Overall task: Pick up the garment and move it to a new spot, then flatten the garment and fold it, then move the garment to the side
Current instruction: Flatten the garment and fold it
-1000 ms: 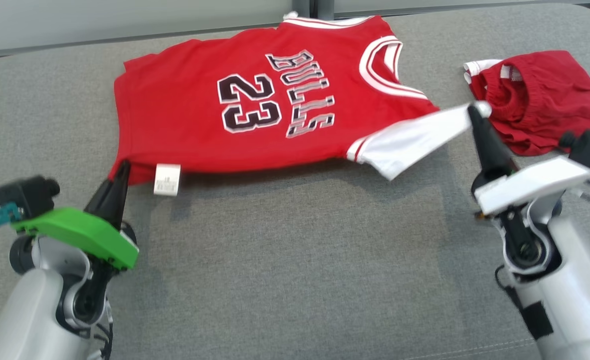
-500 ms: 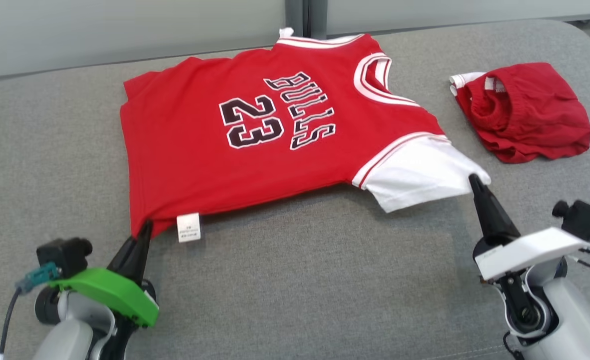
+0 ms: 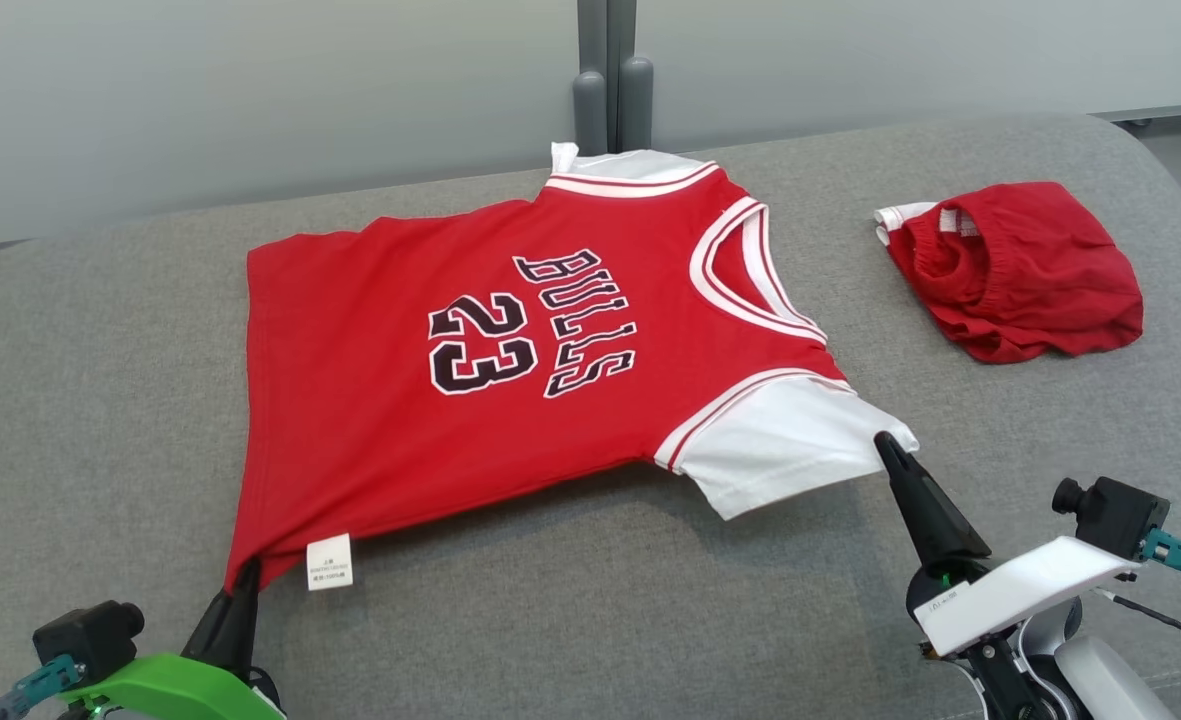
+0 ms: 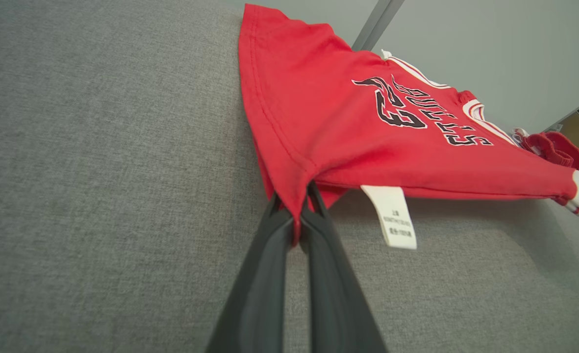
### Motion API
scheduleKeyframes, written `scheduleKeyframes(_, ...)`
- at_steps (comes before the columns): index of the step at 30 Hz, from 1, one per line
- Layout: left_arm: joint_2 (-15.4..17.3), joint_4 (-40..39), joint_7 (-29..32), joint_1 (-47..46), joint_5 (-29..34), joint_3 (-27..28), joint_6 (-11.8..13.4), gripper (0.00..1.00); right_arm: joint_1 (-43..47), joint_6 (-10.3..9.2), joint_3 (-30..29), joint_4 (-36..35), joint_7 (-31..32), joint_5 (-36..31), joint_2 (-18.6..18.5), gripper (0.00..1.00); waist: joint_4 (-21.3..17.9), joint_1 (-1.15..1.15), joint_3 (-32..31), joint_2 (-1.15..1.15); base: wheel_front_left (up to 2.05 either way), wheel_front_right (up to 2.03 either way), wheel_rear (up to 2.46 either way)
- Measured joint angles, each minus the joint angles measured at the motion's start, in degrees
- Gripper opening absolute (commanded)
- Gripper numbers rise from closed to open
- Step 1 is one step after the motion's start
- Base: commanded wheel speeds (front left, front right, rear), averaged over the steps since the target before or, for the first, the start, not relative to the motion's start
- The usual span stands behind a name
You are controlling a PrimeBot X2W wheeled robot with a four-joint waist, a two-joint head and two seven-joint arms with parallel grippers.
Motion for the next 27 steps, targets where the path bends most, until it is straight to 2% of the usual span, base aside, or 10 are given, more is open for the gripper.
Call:
scheduleKeyframes(11, -0.22, -2.1, -1.46, 3.1, -0.45, 3.11, -0.27, 0.0, 1.74, 0.44, 1.93, -13.02, 1.62, 3.39, -3.92, 0.0, -1.34, 0.0, -2.35, 0.0, 0.0, 0.0, 0.0)
scheduleKeyframes(18, -0.23, -4.33, -1.79, 3.99, -0.33, 3.25, -0.44, 0.0, 3.58, 0.44, 2.75, -18.14, 3.22, 5.84, -6.62, 0.0, -1.43, 0.0, -3.07, 0.0, 0.0, 0.0, 0.0)
scheduleKeyframes(21, -0.09, -4.49, -1.79, 4.69, -0.05, 3.21, -0.44, 0.0, 5.19, 0.45, 2.82, -17.8, 4.81, 5.82, -8.23, 0.0, -1.41, 0.0, -3.12, 0.0, 0.0, 0.0, 0.0)
scheduleKeyframes(24, -0.03, -4.47, -1.79, 5.83, 0.77, 2.46, -0.46, 0.0, 6.77, 0.43, 3.32, -14.46, 6.14, 3.45, -10.91, 0.0, -1.4, 0.0, -3.1, 0.0, 0.0, 0.0, 0.0)
scheduleKeyframes(27, -0.01, -4.41, -1.79, 6.34, 1.91, 0.94, -0.66, 0.0, 8.81, -0.16, 3.59, -10.8, 6.16, 3.45, -10.88, 0.0, -1.35, 0.0, -3.0, 0.0, 0.0, 0.0, 0.0)
